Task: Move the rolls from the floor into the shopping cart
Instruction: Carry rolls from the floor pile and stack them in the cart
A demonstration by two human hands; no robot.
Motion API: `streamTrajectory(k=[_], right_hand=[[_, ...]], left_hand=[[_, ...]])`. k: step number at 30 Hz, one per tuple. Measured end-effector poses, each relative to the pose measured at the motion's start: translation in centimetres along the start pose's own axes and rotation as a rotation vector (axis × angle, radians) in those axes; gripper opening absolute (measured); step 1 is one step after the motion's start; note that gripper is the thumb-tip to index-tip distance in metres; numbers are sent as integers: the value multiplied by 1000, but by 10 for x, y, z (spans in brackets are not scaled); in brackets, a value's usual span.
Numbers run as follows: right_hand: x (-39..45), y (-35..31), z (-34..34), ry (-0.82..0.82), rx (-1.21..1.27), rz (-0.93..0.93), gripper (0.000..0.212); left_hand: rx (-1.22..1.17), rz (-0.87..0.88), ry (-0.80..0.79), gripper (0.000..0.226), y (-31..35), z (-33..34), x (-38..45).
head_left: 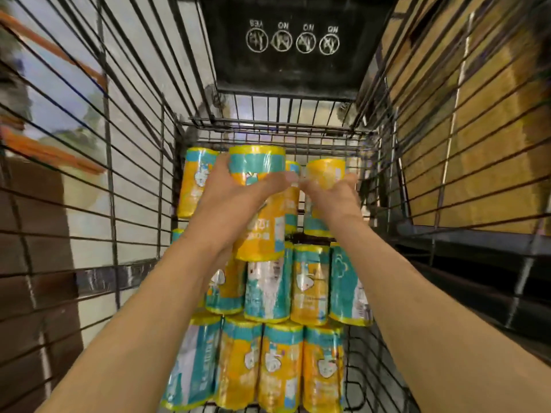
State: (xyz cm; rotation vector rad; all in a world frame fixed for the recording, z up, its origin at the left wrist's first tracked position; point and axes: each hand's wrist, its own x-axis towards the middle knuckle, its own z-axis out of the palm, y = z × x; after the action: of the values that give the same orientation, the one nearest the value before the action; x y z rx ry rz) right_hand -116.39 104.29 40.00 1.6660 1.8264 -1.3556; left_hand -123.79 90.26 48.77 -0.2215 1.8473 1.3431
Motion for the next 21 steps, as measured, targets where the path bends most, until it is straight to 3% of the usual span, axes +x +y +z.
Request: streamTrajectory(k=[9, 16, 19, 21], right_hand=[[6, 9, 30, -84, -104, 54, 101], [5, 23, 1, -179, 114, 13, 80], [-3, 25, -17, -131, 93, -22, 74], [-15, 20, -34, -32, 152, -52, 60]], left_hand=[[27, -31, 33, 57, -3, -16, 3], [46, -62, 8, 60, -5, -10, -3], [58, -61, -5, 64, -5, 0, -2], [71, -52, -16, 66, -5, 11, -1]])
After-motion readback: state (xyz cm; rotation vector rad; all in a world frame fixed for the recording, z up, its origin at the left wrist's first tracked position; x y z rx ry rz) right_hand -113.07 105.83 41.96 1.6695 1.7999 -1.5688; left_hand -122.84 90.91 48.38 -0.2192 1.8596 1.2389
